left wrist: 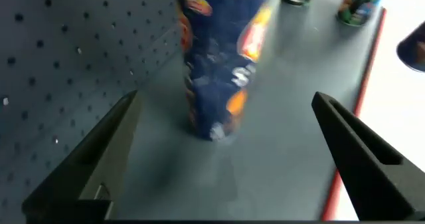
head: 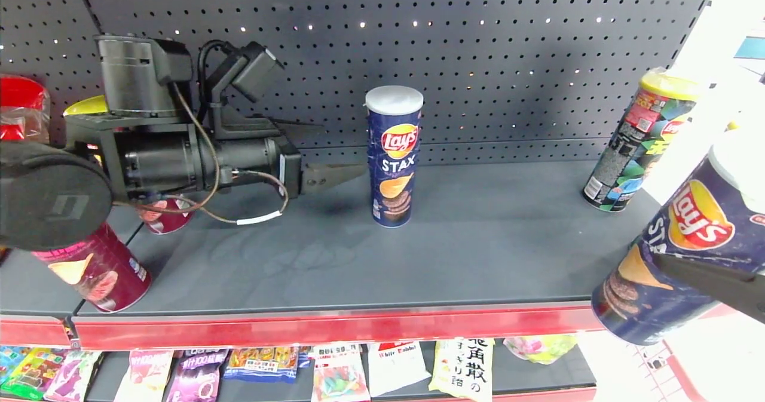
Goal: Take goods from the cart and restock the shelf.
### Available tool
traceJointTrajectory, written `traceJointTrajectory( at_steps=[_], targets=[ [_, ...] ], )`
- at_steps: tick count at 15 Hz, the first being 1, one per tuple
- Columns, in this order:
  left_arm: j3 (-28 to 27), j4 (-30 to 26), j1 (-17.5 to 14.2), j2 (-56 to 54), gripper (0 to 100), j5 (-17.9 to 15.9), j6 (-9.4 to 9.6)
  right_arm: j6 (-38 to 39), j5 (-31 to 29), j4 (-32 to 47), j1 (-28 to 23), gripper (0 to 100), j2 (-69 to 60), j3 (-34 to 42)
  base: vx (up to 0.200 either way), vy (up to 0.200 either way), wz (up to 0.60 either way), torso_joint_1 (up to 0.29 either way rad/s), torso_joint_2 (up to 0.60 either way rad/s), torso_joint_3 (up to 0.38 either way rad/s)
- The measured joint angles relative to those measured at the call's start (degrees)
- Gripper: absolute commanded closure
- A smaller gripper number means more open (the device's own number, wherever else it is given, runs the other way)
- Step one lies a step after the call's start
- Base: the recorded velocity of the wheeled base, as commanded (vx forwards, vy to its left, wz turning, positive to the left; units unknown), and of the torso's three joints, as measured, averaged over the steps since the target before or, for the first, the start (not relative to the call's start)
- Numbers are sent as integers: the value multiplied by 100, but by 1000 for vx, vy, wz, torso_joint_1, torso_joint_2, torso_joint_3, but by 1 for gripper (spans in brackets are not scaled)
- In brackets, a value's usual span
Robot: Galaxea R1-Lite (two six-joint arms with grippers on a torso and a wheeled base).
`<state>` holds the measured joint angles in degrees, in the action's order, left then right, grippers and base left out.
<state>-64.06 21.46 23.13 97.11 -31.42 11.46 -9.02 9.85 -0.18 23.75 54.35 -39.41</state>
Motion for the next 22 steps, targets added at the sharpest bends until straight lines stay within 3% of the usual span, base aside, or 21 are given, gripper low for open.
traceJointTrajectory(
  at_steps=[12,22],
  targets=[
    [-1457,-4,358,1248,0,197,6,10,-2,18,-16,100,-68,48,0,0,0,0,0,0],
    [-1940,-4,590,1677,0,556,-29,10,-2,16,-22,100,-73,78,0,0,0,0,0,0]
  ],
)
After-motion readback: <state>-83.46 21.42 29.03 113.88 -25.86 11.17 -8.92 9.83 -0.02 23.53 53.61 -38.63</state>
